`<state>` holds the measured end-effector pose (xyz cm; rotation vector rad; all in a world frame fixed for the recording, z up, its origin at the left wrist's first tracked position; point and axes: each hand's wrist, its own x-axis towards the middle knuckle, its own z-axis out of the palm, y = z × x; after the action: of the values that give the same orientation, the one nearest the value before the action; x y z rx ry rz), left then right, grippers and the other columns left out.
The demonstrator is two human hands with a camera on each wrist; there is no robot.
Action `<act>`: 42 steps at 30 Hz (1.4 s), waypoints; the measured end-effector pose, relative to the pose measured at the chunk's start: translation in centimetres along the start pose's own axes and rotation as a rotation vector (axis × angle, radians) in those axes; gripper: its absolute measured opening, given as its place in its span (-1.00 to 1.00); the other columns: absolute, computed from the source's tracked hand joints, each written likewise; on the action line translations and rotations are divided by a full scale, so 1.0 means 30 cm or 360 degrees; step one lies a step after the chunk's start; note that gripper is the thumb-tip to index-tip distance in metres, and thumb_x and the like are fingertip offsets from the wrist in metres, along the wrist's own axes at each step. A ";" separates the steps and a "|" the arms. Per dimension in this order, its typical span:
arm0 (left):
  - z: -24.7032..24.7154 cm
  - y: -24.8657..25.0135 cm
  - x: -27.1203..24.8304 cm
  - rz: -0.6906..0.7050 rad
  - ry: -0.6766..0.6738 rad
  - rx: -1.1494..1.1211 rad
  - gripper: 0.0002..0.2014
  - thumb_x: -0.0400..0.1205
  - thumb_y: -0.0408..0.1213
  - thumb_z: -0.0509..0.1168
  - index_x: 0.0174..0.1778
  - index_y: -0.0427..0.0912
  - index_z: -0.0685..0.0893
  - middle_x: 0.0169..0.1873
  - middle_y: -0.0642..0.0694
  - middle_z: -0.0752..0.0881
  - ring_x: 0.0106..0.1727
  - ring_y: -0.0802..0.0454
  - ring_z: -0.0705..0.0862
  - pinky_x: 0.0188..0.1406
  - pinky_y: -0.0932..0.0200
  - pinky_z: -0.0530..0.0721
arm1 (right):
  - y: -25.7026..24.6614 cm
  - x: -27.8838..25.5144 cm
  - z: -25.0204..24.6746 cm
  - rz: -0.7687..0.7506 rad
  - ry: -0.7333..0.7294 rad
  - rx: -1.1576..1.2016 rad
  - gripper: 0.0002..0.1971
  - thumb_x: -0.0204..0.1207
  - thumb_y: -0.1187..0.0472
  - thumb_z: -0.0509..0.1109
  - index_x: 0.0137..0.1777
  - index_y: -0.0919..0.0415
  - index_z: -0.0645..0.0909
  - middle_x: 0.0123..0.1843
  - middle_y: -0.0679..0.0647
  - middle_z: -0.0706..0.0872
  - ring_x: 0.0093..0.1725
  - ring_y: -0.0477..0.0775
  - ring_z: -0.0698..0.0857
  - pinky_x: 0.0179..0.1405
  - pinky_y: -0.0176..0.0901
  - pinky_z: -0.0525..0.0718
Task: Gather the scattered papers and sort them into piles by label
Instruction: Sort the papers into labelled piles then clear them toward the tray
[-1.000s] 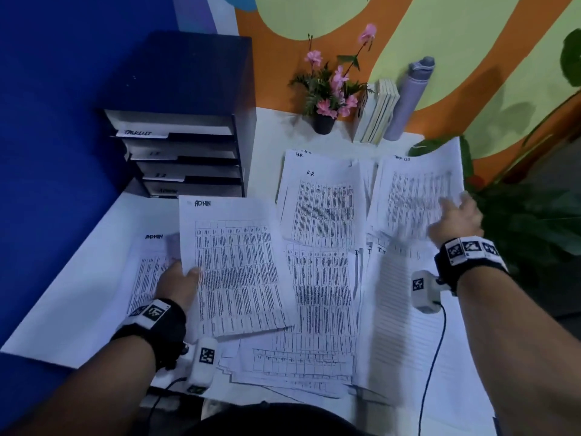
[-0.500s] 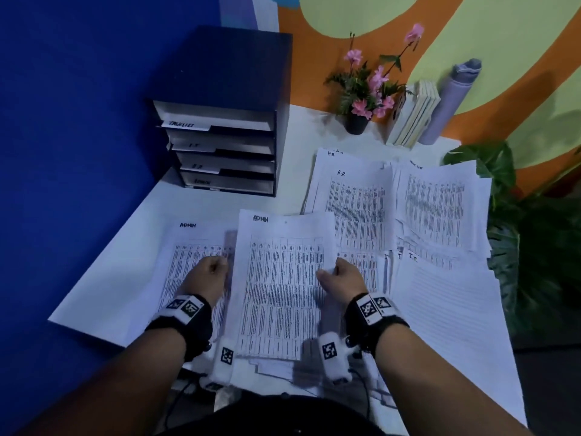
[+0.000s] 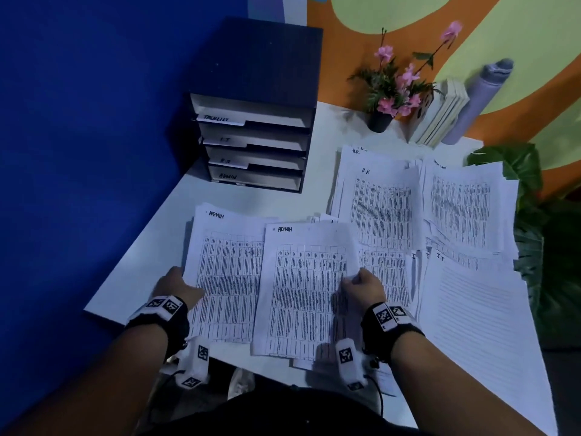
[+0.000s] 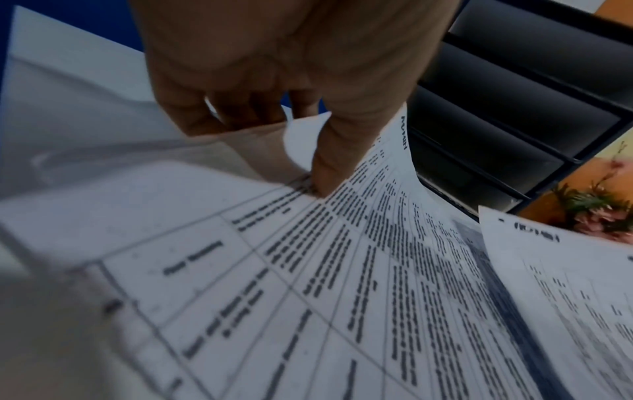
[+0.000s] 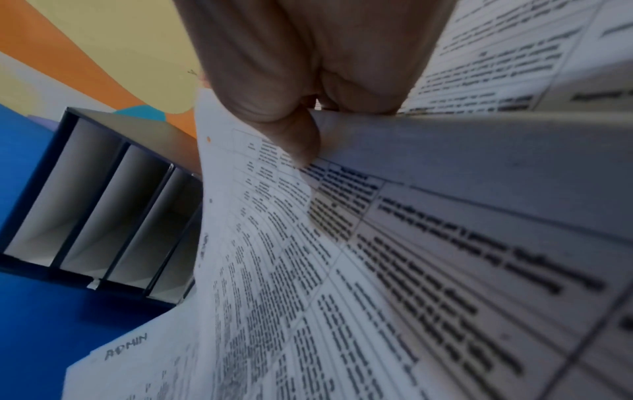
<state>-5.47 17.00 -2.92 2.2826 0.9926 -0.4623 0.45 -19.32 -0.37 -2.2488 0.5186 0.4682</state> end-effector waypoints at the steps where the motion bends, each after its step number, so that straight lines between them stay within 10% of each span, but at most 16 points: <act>1: -0.004 -0.001 -0.005 0.0046 0.0031 -0.0047 -0.57 0.48 -0.15 0.43 0.19 -0.26 0.56 0.05 -0.23 0.71 -0.06 -0.17 0.68 0.01 0.01 0.69 | -0.008 -0.006 0.008 -0.0001 0.0002 0.0042 -0.70 0.51 0.23 0.34 -0.38 0.15 0.30 -0.38 0.10 0.51 -0.34 0.08 0.53 -0.32 -0.21 0.56; 6: -0.040 -0.012 -0.016 0.0147 0.0068 -0.0137 -0.86 0.67 -0.29 0.26 0.03 -0.30 0.51 -0.04 -0.23 0.62 -0.09 -0.15 0.56 -0.06 0.10 0.51 | -0.047 -0.032 0.078 -0.0075 -0.0069 0.0096 -0.75 0.43 0.25 0.34 -0.35 0.09 0.30 -0.38 0.13 0.41 -0.33 0.03 0.45 -0.35 -0.09 0.52; 12: -0.101 -0.066 0.019 0.0107 0.0092 -0.0267 -0.73 0.57 -0.31 0.41 0.15 -0.30 0.61 0.03 -0.27 0.72 -0.10 -0.11 0.60 -0.04 0.11 0.56 | -0.085 -0.053 0.080 -0.0076 0.0275 -0.0067 -0.89 0.56 0.34 0.25 -0.12 0.16 0.38 -0.26 0.10 0.59 -0.34 0.07 0.61 -0.50 -0.24 0.52; 16: -0.117 -0.066 0.032 0.0103 -0.0026 -0.0349 -0.64 0.53 -0.28 0.47 0.17 -0.29 0.55 0.03 -0.21 0.68 0.02 -0.17 0.64 0.08 0.05 0.58 | -0.052 -0.029 0.001 0.0025 0.0511 -0.0174 -0.88 0.60 0.06 0.27 0.00 0.07 0.44 -0.17 0.10 0.70 -0.20 0.19 0.74 -0.11 0.10 0.75; 20: -0.120 -0.065 0.042 0.0190 -0.0047 -0.0310 -0.73 0.57 -0.33 0.40 0.16 -0.26 0.57 0.09 -0.23 0.71 0.02 -0.14 0.64 0.12 0.05 0.60 | -0.038 -0.029 -0.023 0.0183 0.0803 -0.0682 -0.30 0.49 0.15 0.42 0.58 0.04 0.20 0.50 0.25 0.44 0.42 0.34 0.47 0.39 0.29 0.42; 23: -0.126 -0.054 0.035 0.0228 0.0021 -0.0406 -0.77 0.58 -0.36 0.38 0.14 -0.24 0.59 0.06 -0.21 0.71 -0.03 -0.11 0.63 0.06 0.07 0.59 | -0.106 -0.029 0.030 -0.0111 0.0743 -0.0727 -0.28 0.53 0.17 0.39 0.66 0.03 0.17 0.64 0.24 0.24 0.55 0.37 0.31 0.49 0.35 0.30; 28: -0.144 -0.019 -0.001 0.0329 0.0058 -0.0706 -0.69 0.56 -0.31 0.44 0.20 -0.23 0.60 0.07 -0.18 0.69 0.02 -0.09 0.63 0.08 0.07 0.57 | -0.267 -0.078 0.161 -0.0411 -0.0174 0.0227 -0.43 0.54 0.00 0.45 0.51 0.13 0.43 0.31 0.05 0.59 0.26 0.07 0.63 0.16 -0.21 0.63; 30: -0.144 -0.016 -0.004 0.0307 0.0027 -0.0758 -0.54 0.51 -0.18 0.51 0.26 -0.26 0.59 0.13 -0.16 0.68 0.13 -0.12 0.65 0.19 -0.01 0.61 | -0.308 -0.091 0.206 -0.0285 -0.0359 0.0453 -0.32 0.36 -0.21 0.53 0.40 0.09 0.49 0.16 -0.01 0.67 0.13 0.05 0.68 0.15 -0.02 0.70; 34: -0.130 -0.003 -0.024 0.0304 0.0032 -0.0899 -0.66 0.52 -0.12 0.49 0.13 -0.20 0.67 -0.02 -0.08 0.75 0.04 -0.12 0.72 0.12 0.00 0.68 | -0.317 -0.068 0.251 -0.0275 -0.0226 0.0384 -0.64 0.46 0.05 0.49 -0.25 0.11 0.32 -0.32 0.02 0.41 -0.33 0.02 0.43 -0.31 -0.04 0.49; 42: -0.097 -0.020 -0.006 0.0263 0.0064 -0.0873 -0.72 0.66 -0.18 0.31 0.20 -0.26 0.67 0.08 -0.20 0.75 0.08 -0.18 0.71 0.19 -0.09 0.67 | -0.230 -0.022 0.234 -0.0158 -0.0078 0.0525 -0.74 0.41 0.18 0.46 -0.24 0.37 0.49 -0.42 0.14 0.52 -0.40 0.04 0.52 -0.38 -0.15 0.60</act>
<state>-5.81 19.12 -0.85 1.8584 0.8163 -0.0586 2.16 -9.59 -0.38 -1.9319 0.4226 0.3571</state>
